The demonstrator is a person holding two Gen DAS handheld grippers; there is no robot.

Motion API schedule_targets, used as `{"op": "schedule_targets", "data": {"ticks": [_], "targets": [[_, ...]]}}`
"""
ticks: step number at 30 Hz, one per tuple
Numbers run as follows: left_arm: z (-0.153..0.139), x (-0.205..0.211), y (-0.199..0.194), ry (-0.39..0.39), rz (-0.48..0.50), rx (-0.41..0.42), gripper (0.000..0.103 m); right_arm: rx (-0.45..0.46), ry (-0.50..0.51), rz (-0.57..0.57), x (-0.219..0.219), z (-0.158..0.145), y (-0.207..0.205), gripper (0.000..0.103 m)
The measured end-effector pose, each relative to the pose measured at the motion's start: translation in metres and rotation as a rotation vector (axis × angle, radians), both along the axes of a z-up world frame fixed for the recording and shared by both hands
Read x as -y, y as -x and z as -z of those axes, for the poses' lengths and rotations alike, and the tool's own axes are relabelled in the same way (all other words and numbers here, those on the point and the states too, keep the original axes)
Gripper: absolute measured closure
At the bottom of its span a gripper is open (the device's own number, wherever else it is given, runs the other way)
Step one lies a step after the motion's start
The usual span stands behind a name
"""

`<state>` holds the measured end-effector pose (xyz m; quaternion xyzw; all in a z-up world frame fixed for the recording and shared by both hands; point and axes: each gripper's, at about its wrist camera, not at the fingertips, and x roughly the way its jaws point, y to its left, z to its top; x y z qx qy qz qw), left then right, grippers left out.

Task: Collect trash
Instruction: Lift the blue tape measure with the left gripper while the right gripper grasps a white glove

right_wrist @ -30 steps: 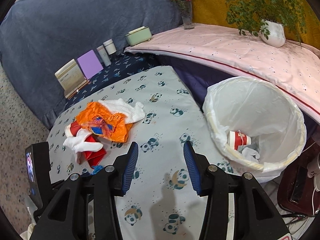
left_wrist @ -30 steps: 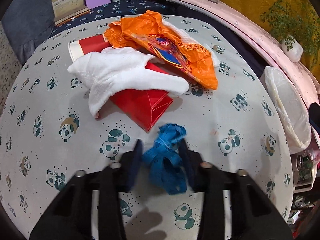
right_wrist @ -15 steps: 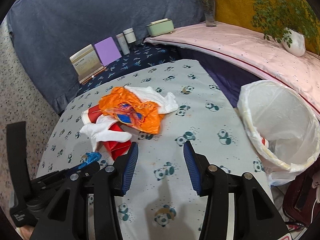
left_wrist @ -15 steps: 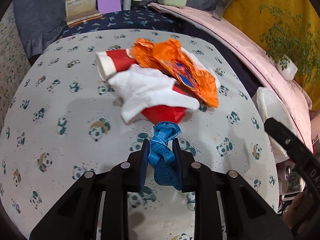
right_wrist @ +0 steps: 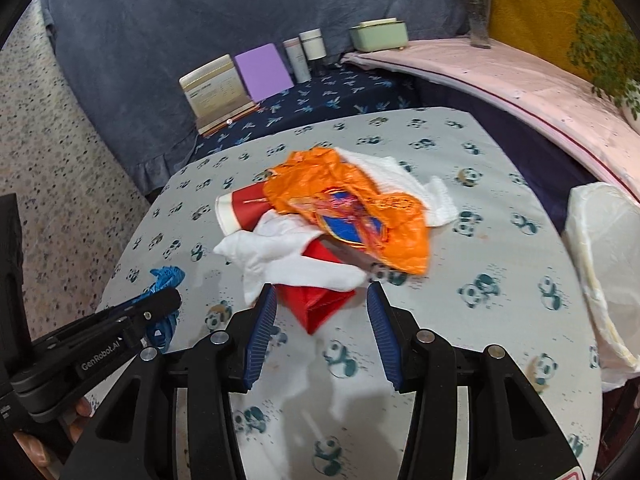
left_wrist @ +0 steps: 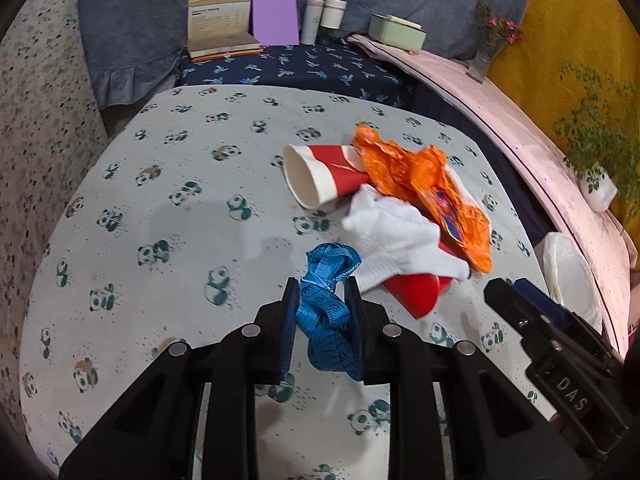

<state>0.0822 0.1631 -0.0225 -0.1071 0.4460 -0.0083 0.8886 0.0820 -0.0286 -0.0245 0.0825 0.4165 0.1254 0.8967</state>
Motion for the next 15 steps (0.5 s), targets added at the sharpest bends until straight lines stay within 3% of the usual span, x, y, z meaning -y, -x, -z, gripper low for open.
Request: {"op": "schedule_targets", "data": {"ticks": [15], "targets": [[0.007, -0.023, -0.025, 0.012, -0.021, -0.003, 0.08, -0.062, 0.03, -0.043, -0.042, 0.032, -0.054, 0.057]]}}
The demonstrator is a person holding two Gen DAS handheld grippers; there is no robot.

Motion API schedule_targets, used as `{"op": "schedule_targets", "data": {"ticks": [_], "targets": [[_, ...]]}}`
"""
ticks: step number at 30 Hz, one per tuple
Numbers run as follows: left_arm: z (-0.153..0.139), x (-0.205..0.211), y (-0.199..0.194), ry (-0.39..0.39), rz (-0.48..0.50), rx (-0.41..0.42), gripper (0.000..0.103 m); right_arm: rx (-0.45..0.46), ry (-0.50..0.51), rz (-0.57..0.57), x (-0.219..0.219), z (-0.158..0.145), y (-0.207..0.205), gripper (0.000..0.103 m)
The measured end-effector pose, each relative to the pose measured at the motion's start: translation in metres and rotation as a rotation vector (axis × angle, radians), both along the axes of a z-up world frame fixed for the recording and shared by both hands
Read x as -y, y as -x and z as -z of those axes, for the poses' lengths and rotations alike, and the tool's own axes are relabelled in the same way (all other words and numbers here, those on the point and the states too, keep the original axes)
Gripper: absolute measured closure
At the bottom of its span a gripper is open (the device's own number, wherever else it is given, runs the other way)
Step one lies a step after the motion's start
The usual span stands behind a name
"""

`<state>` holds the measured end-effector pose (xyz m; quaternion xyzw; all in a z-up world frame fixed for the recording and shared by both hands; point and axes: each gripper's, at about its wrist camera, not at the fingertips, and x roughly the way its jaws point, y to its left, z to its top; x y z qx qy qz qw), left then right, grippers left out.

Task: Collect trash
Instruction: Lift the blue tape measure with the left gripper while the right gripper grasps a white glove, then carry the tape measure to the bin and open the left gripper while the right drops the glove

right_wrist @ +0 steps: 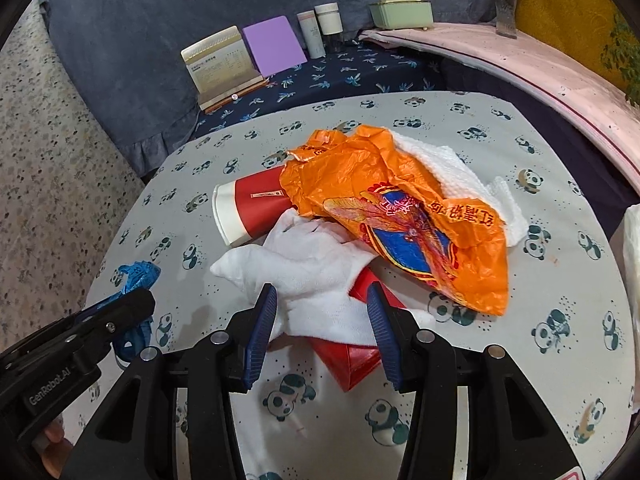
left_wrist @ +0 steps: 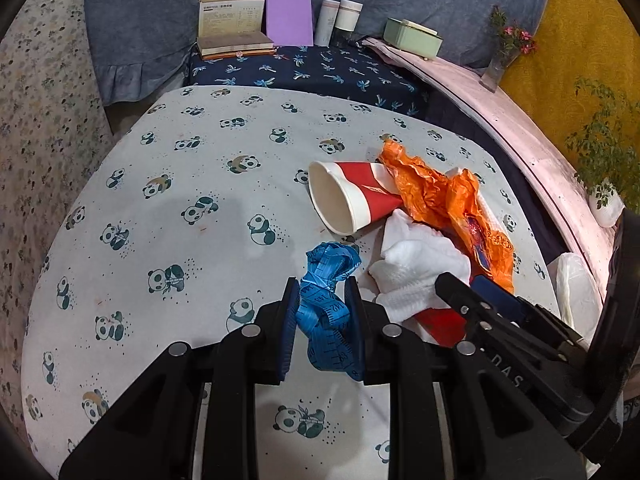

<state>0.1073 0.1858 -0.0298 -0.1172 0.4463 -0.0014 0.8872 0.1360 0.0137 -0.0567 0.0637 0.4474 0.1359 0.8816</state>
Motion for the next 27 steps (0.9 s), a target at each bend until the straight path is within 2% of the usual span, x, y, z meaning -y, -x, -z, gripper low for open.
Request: {"op": "schedule_targets", "data": {"ticks": [1, 2, 3, 6, 9, 18, 27], "targets": [[0.001, 0.0, -0.002, 0.001, 0.001, -0.001, 0.08, -0.002, 0.003, 0.0, -0.001, 0.001, -0.001, 0.058], [0.001, 0.0, -0.004, 0.002, 0.003, -0.001, 0.08, -0.002, 0.004, -0.002, -0.001, 0.002, -0.002, 0.064], [0.001, 0.0, -0.005, 0.003, 0.004, -0.002, 0.08, -0.006, 0.002, -0.007, -0.002, 0.004, -0.003, 0.075], [0.002, 0.0, -0.008, 0.007, 0.005, -0.002, 0.081, -0.012, 0.003, -0.024, -0.004, 0.005, -0.003, 0.092], [0.0, 0.002, -0.007, 0.004, 0.008, 0.0, 0.081, 0.016, -0.004, -0.036, -0.004, -0.002, 0.002, 0.095], [-0.019, 0.02, 0.007, -0.011, 0.029, 0.04, 0.081, 0.116, -0.073, -0.035, 0.014, -0.049, 0.029, 0.096], [-0.043, 0.06, 0.026, -0.035, 0.099, 0.086, 0.081, 0.226, -0.118, 0.04, 0.062, -0.094, 0.064, 0.096]]}}
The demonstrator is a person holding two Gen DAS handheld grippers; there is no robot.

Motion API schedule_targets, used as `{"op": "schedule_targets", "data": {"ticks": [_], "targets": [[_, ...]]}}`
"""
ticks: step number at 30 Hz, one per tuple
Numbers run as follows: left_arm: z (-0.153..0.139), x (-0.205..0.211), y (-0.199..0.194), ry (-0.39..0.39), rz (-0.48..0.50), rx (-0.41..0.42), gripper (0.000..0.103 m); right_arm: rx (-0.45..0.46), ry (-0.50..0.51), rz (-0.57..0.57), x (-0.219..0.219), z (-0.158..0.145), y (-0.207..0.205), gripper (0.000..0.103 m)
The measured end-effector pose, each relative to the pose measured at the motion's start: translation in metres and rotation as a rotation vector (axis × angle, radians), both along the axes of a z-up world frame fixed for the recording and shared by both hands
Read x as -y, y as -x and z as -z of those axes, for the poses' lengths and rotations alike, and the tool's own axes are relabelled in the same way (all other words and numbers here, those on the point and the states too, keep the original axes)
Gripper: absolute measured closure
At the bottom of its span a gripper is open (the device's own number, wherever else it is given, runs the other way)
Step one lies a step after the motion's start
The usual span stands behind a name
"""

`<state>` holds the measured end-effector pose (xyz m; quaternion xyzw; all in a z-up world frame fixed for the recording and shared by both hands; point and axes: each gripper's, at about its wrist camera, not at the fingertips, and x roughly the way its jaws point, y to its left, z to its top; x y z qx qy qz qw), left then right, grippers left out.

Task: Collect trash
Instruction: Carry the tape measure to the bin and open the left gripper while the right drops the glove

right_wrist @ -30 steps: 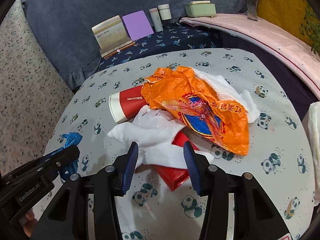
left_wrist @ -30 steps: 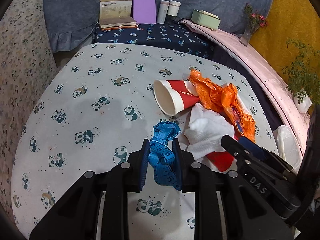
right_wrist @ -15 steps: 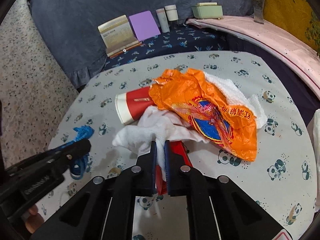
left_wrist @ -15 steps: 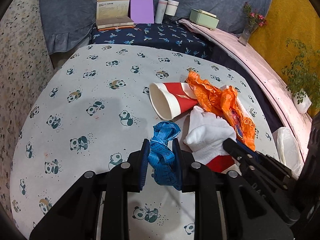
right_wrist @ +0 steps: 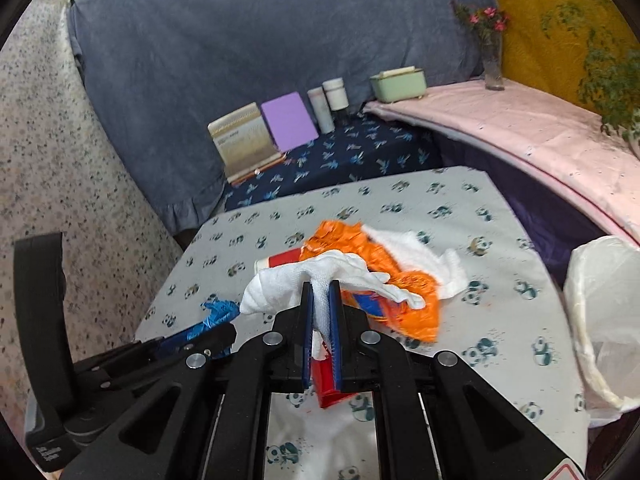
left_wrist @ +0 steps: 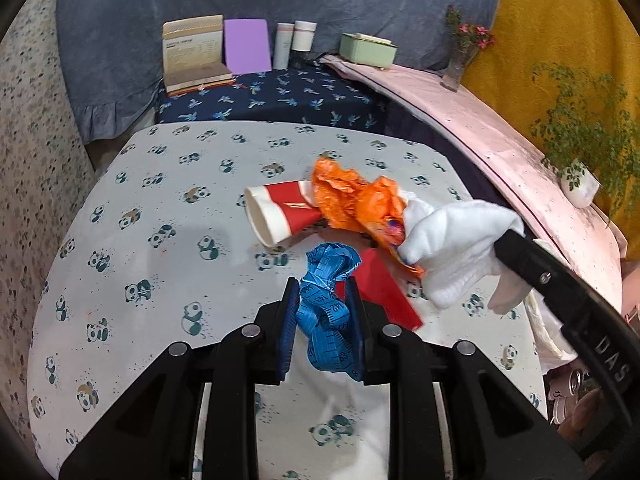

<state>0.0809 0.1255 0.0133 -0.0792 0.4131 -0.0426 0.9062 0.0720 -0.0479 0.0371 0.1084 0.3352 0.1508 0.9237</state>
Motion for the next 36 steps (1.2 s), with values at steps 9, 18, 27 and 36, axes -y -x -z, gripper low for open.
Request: {"op": "schedule_targets", "data": {"ticks": [9, 18, 27, 36], "targets": [[-0.013, 0.064, 0.008, -0.027, 0.116, 0.024, 0.081, 0.022, -0.025, 0.141, 0.07, -0.011, 0.02, 0.096], [-0.016, 0.138, 0.008, -0.051, 0.255, 0.031, 0.081, 0.024, -0.03, 0.288, 0.139, -0.006, 0.041, 0.096], [-0.015, 0.21, 0.005, -0.056, 0.389, 0.02, 0.081, 0.017, -0.032, 0.432, 0.205, 0.006, 0.058, 0.096], [-0.016, 0.281, 0.001, -0.061, 0.524, 0.022, 0.08, 0.001, -0.051, 0.569, 0.262, 0.018, 0.079, 0.096]]}}
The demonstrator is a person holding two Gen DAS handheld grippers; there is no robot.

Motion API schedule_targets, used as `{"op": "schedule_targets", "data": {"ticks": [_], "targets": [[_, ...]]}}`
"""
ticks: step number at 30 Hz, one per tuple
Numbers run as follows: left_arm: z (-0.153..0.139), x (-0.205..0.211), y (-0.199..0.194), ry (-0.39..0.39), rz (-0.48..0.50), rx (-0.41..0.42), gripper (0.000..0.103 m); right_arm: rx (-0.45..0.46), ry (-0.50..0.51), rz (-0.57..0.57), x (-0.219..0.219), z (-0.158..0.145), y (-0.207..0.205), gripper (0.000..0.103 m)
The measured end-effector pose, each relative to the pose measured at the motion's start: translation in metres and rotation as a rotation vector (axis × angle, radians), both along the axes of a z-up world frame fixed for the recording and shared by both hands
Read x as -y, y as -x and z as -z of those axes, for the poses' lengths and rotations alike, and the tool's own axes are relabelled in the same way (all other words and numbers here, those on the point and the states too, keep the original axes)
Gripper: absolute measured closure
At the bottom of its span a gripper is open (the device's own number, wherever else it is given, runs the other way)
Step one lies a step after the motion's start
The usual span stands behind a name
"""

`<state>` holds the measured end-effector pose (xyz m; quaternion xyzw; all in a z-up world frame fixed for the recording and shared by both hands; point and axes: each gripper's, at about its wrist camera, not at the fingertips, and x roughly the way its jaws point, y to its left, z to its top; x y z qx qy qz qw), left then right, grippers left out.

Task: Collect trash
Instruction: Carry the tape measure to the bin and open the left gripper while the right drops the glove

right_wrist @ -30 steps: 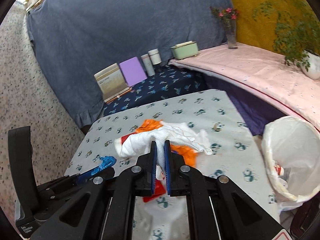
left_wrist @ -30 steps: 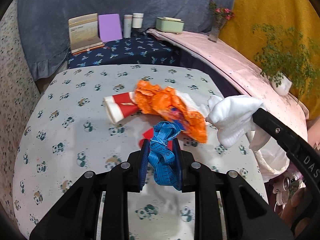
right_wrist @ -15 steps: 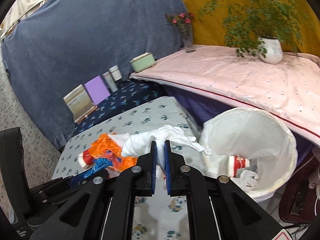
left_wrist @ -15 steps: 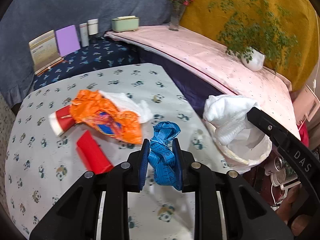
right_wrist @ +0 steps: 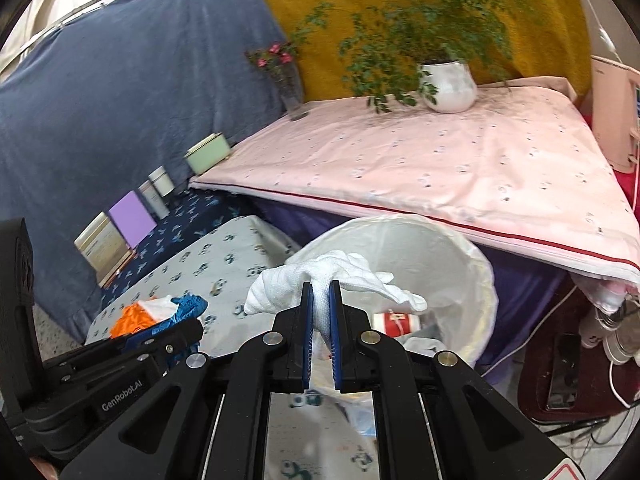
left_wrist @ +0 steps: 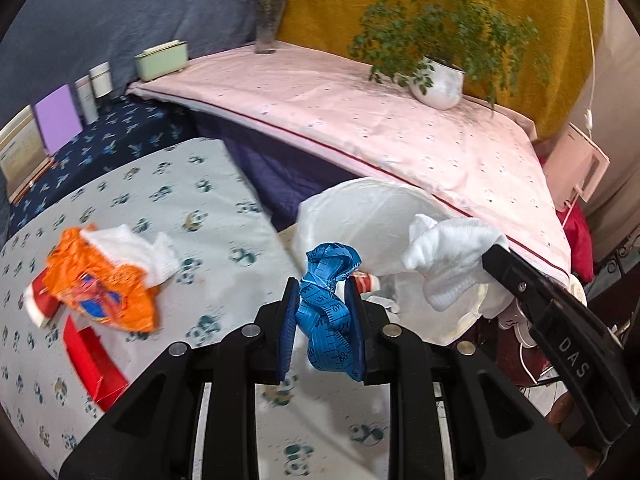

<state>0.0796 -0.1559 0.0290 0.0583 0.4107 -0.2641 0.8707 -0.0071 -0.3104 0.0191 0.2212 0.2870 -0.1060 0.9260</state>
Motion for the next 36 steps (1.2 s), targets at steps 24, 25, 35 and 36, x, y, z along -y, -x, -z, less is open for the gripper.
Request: {"op": "schedule_targets", "data": {"ticks": [24, 25, 35, 36], "targets": [[0.012, 0.068, -0.028, 0.028, 0.063, -0.02, 0.054, -0.02, -0.03, 0.101, 0.058, 0.022, 0.006, 0.096], [0.013, 0.066, -0.029, 0.024, 0.056, -0.019, 0.052, -0.019, -0.029, 0.098, 0.057, 0.022, 0.004, 0.096], [0.017, 0.041, -0.036, 0.016, -0.012, -0.021, 0.049, -0.023, -0.019, 0.071, 0.05, 0.022, -0.018, 0.096], [0.017, 0.039, -0.036, 0.016, -0.017, -0.021, 0.049, -0.025, -0.017, 0.067, 0.049, 0.023, -0.021, 0.095]]}}
